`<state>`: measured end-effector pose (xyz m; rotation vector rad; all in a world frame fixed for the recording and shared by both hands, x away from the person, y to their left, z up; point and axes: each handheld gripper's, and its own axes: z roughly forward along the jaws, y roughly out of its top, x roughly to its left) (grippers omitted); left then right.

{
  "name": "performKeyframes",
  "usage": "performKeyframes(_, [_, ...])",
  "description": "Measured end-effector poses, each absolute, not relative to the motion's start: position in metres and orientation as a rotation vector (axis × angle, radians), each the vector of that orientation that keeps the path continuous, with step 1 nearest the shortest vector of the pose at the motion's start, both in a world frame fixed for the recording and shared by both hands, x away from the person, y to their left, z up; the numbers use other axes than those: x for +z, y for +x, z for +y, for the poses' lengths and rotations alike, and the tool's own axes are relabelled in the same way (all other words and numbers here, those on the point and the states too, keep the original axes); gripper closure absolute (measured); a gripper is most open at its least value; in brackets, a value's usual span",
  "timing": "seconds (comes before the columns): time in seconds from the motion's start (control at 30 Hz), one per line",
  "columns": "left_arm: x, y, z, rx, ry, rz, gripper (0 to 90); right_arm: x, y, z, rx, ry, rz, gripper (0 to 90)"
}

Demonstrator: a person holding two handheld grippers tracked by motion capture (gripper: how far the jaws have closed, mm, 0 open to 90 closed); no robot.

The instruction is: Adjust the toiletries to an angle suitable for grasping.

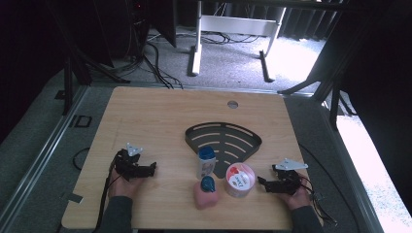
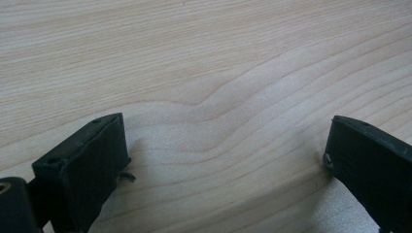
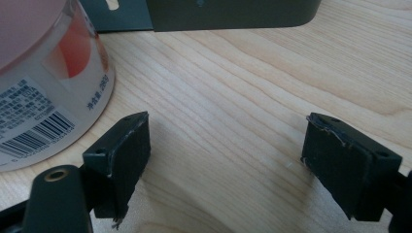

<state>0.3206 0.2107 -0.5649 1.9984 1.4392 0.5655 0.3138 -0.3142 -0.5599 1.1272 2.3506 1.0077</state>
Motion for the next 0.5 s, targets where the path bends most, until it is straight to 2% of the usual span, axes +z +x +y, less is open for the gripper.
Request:
performKeyframes(0.1, [-0.5644,0.3191,0.2105,0.571,1.989,1.419,7.1,-0.5599,0.3139,-0.3141,1.008,1.127,2.351,17.4])
performKeyframes(0.2, [-0.5634,0.3168,0.2112,0.589,1.969,1.417,19.0,-0.5599,0.3139,-0.3141,1.008,1.127,2.351,17.4])
performKeyframes(0.3, [-0.5624,0.3165,0.2112,0.587,1.971,1.421,23.5,-0.5599,0.3139,-0.3141,1.008,1.126,2.351,17.4])
performKeyframes(0.5, [-0.5615,0.3166,0.2111,0.58,1.981,1.412,24.2,-0.5599,0.314,-0.3141,1.008,1.126,2.351,17.4])
